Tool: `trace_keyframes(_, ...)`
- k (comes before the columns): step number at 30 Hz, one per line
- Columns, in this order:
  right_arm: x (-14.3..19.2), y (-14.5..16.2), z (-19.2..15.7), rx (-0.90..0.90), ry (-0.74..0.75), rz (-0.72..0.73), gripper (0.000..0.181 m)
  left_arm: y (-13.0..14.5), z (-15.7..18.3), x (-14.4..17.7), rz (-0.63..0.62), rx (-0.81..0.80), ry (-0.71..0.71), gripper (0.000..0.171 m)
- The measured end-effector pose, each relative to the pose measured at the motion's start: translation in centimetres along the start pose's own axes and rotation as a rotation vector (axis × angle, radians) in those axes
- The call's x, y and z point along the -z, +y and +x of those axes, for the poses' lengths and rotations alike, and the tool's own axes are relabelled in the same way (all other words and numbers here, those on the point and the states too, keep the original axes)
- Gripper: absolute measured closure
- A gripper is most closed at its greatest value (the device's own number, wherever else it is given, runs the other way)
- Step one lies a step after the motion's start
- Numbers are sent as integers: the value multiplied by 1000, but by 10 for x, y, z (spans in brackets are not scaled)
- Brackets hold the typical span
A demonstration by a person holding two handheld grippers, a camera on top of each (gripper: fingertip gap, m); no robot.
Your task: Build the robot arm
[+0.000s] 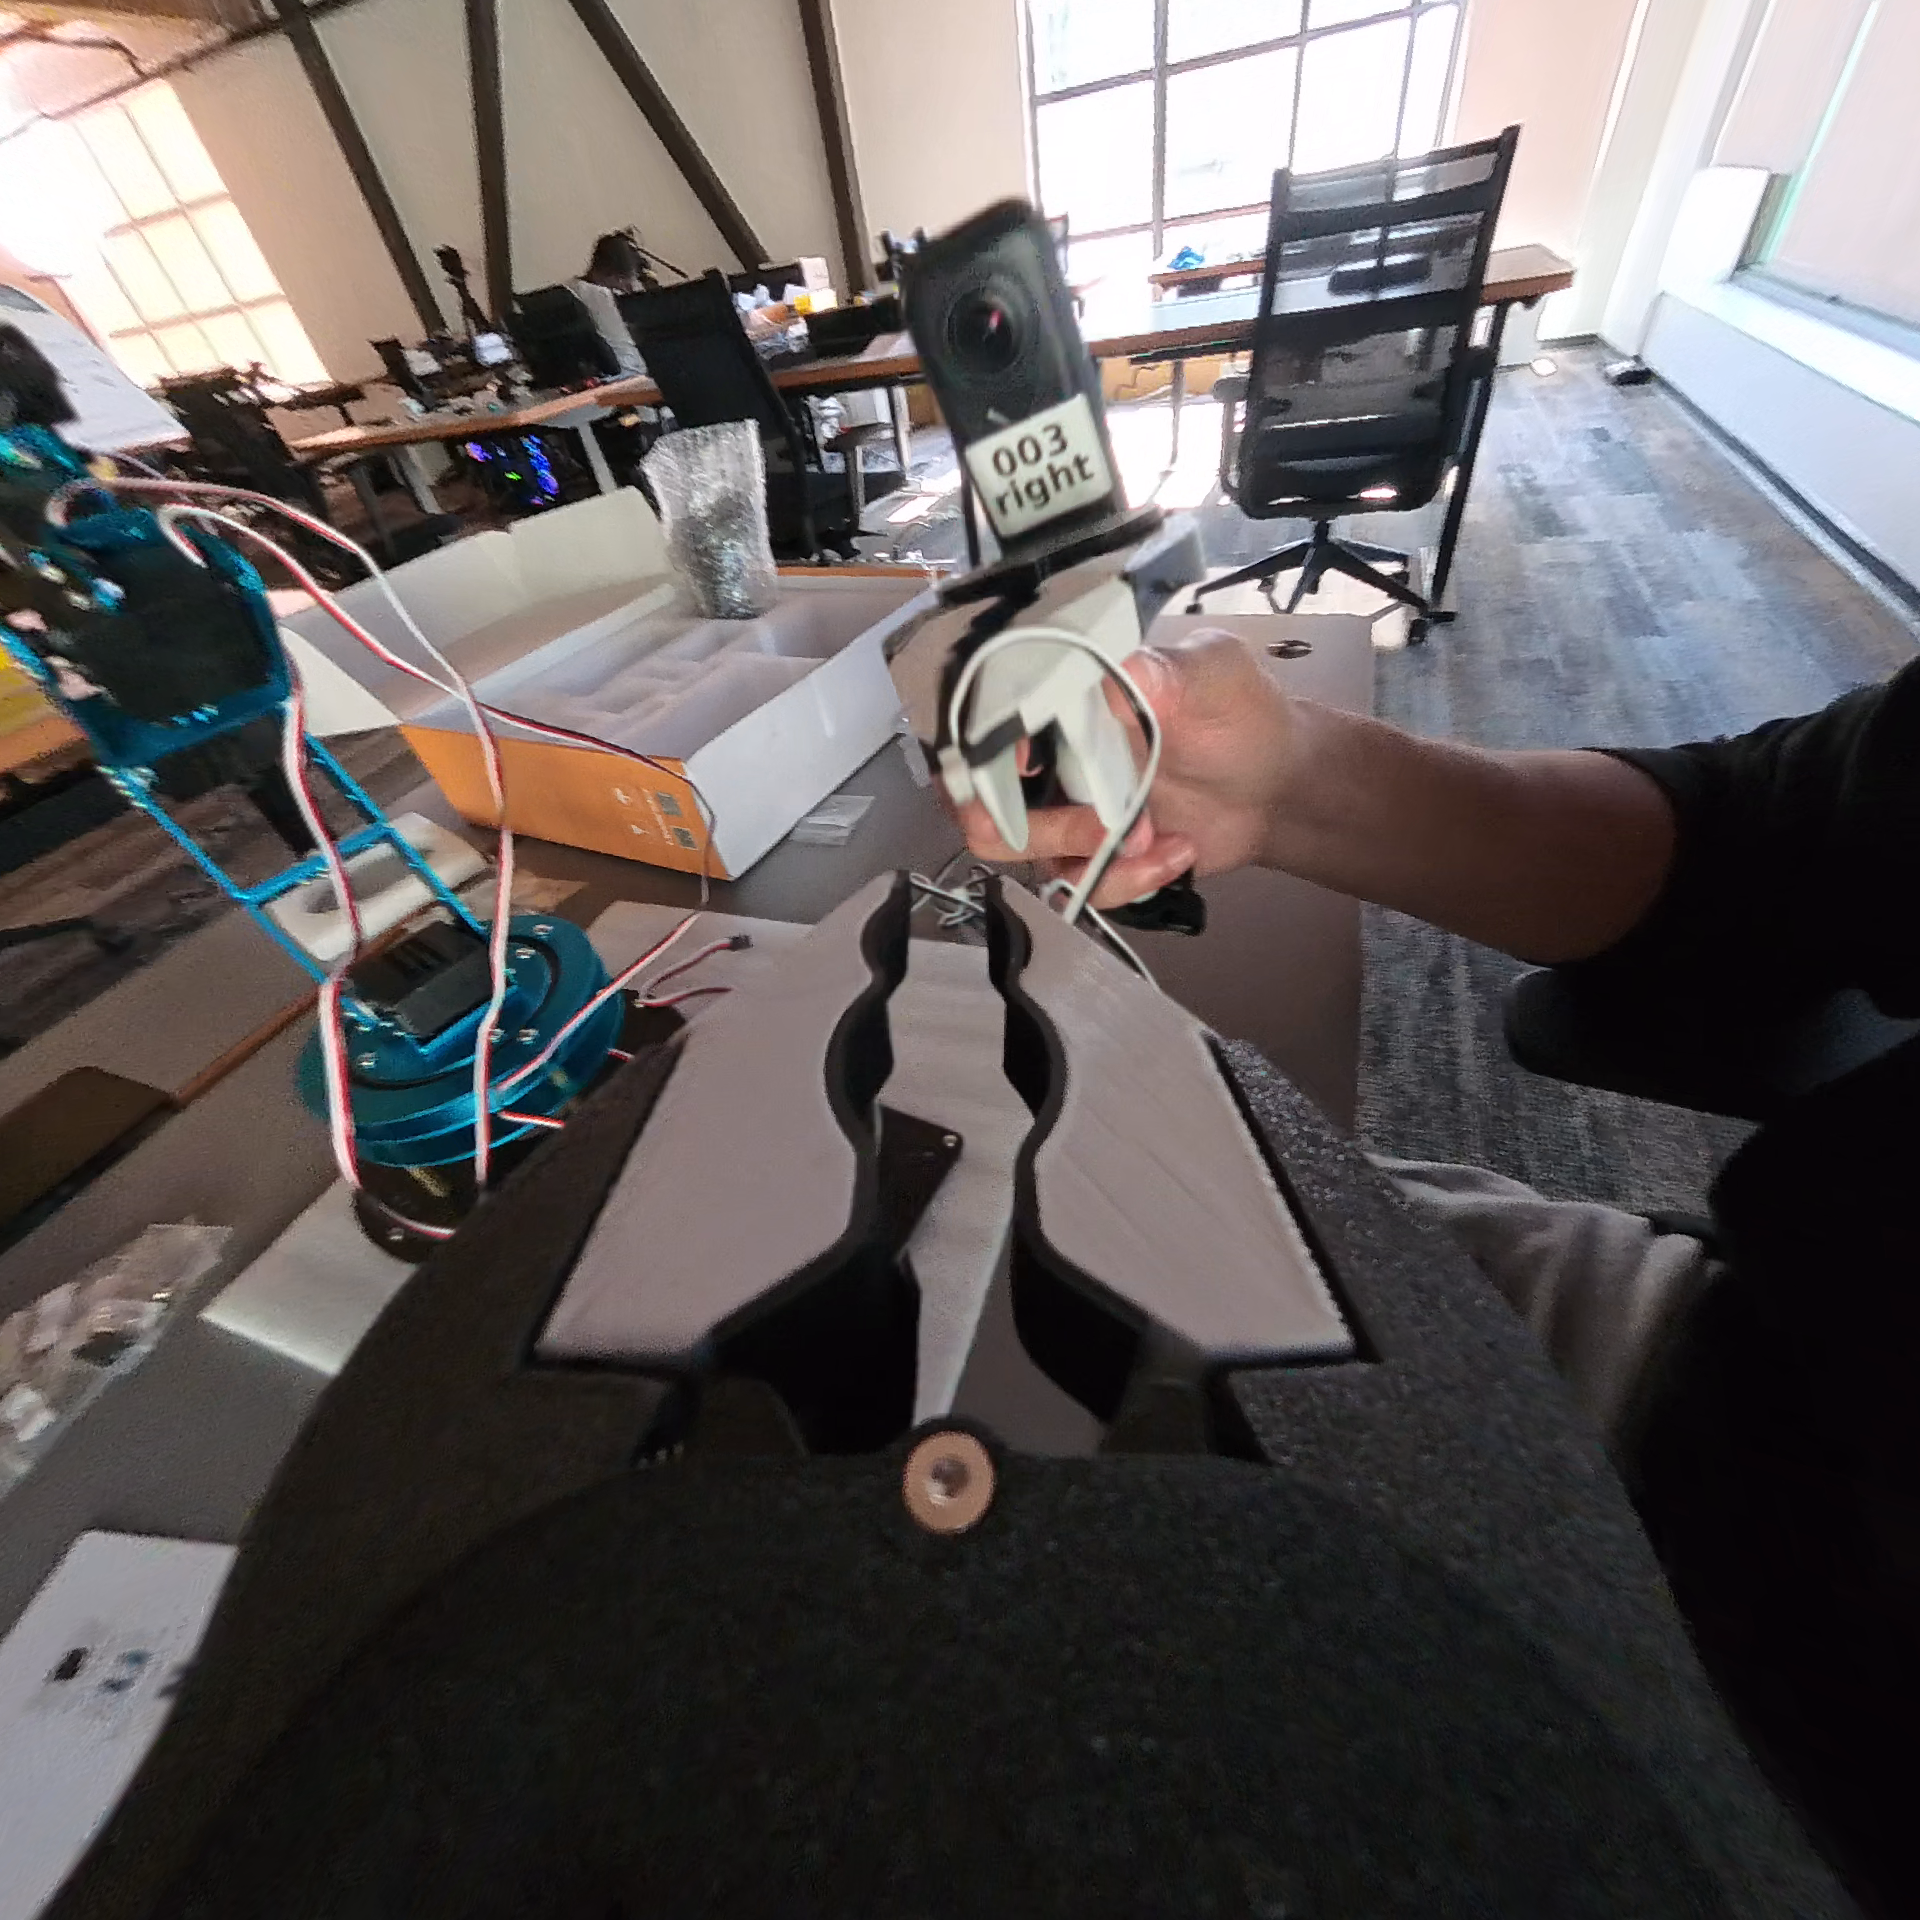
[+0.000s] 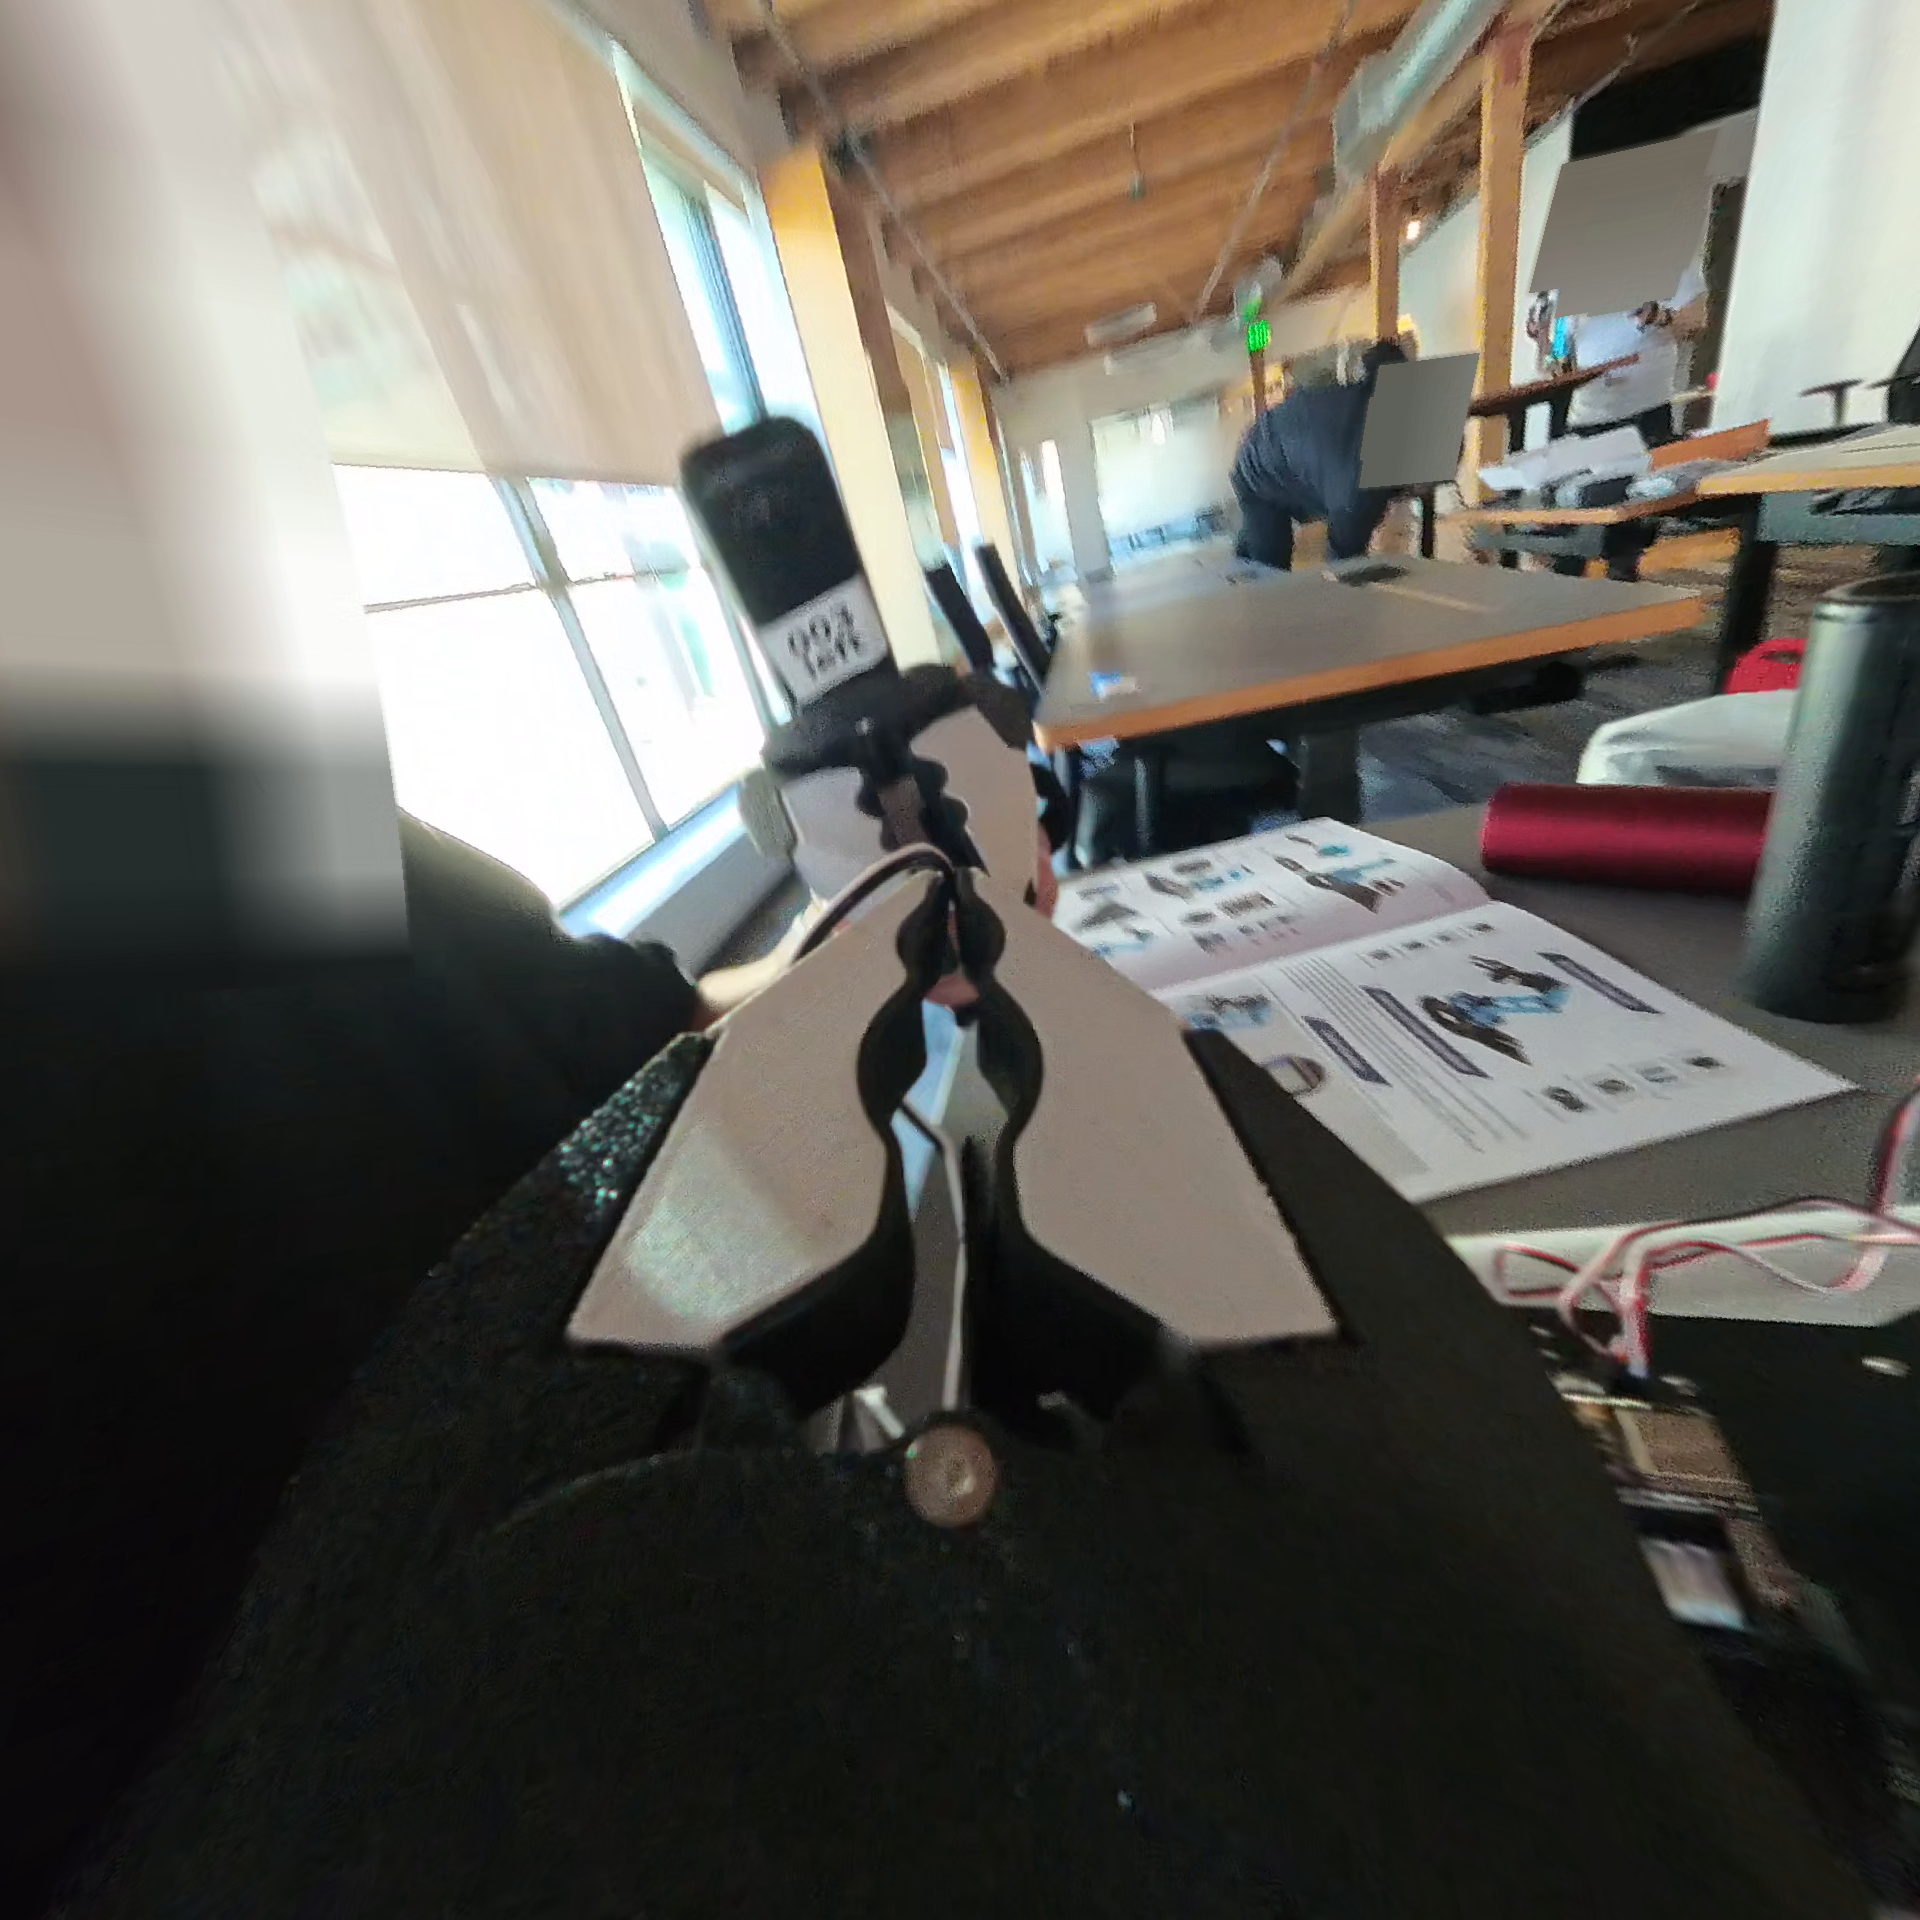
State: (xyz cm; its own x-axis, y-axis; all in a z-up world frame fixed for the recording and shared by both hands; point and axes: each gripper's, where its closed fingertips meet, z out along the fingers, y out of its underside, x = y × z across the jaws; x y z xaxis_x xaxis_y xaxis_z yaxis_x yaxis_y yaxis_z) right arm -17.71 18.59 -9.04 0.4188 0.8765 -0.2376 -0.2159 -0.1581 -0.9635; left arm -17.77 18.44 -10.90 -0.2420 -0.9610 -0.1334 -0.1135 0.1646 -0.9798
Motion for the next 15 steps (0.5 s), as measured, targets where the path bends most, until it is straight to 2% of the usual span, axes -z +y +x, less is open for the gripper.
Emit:
trace_keyframes(4, 9, -13, 0, -267, -150, 152, 181, -14, 0, 7, 67, -101, -61, 157)
trace_keyframes(6, 8, -13, -6, -379, -259, 182, 181, -20, 1, 9, 92, -176, -111, 157)
trace_keyframes(8, 3, -10, -7, -428, -291, 190, 181, -22, 3, 9, 91, -213, -128, 157)
trace_keyframes(12, -2, -8, -6, -413, -292, 192, 181, -21, 3, 11, 93, -140, -92, 157)
trace_keyframes(15, 12, -21, 8, -215, -105, 205, 181, -1, -13, 17, 11, -52, -120, 157)
